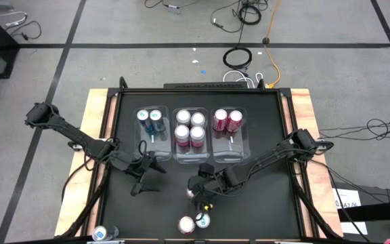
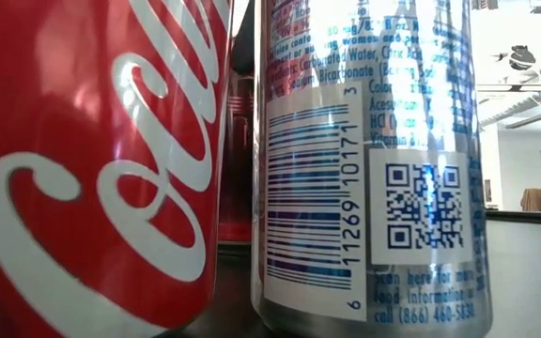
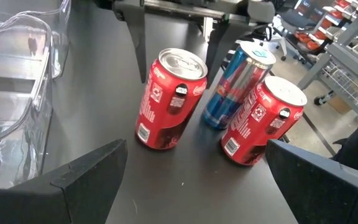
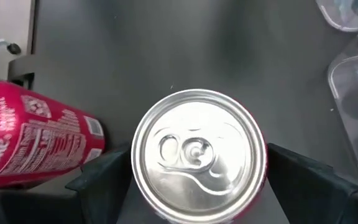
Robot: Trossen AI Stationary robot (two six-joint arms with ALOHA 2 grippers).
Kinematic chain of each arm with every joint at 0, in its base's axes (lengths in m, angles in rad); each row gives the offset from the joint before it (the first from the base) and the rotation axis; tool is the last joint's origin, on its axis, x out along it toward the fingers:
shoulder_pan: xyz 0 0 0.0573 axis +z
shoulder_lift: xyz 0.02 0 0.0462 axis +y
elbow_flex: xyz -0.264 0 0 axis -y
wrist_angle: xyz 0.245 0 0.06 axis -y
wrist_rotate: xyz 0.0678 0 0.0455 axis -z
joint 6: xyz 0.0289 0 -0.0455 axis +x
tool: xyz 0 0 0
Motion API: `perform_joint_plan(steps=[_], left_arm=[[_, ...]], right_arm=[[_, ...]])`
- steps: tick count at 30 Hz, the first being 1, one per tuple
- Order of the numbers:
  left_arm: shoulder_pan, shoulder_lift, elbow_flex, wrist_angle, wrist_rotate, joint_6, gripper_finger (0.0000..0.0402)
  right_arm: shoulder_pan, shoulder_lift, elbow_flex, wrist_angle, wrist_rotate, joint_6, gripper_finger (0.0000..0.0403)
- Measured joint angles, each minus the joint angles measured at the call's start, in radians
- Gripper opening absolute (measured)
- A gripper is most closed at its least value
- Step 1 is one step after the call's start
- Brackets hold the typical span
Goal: Sort soda cans
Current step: Put the red-white soda can into the right transparent bin
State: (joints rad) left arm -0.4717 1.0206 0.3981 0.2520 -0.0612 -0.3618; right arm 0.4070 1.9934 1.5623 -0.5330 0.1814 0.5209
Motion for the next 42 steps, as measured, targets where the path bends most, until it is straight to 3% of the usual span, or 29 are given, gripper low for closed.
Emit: perform_joint_plan(steps=[19,27,32,38,42], left_arm=[[0.000,0.000,0.000,-0.007,0.000,0.000,0.0390],[0.000,0.000,0.000,-0.007,0.000,-0.001,0.0390],[0.000,0.000,0.000,-0.007,0.000,-0.001,0.0390],[0.000,0.000,0.000,-0.006,0.000,-0.003,0.0390],[0.000,0.000,0.000,-0.006,0.000,-0.003,0.0390]], right_arm=[[-0.021,0.036,-0.001,0.053,0.002,0.025,0.0340],[-0.029,0.035,-0.001,0.050,0.002,0.035,0.0294],[-0.029,0.028,-0.001,0.038,0.001,0.041,0.0293],[-0.029,-0.029,-0.002,-0.026,0.004,0.068,0.0294],[-0.029,-0.103,-0.002,-0.083,0.065,0.100,0.0294]])
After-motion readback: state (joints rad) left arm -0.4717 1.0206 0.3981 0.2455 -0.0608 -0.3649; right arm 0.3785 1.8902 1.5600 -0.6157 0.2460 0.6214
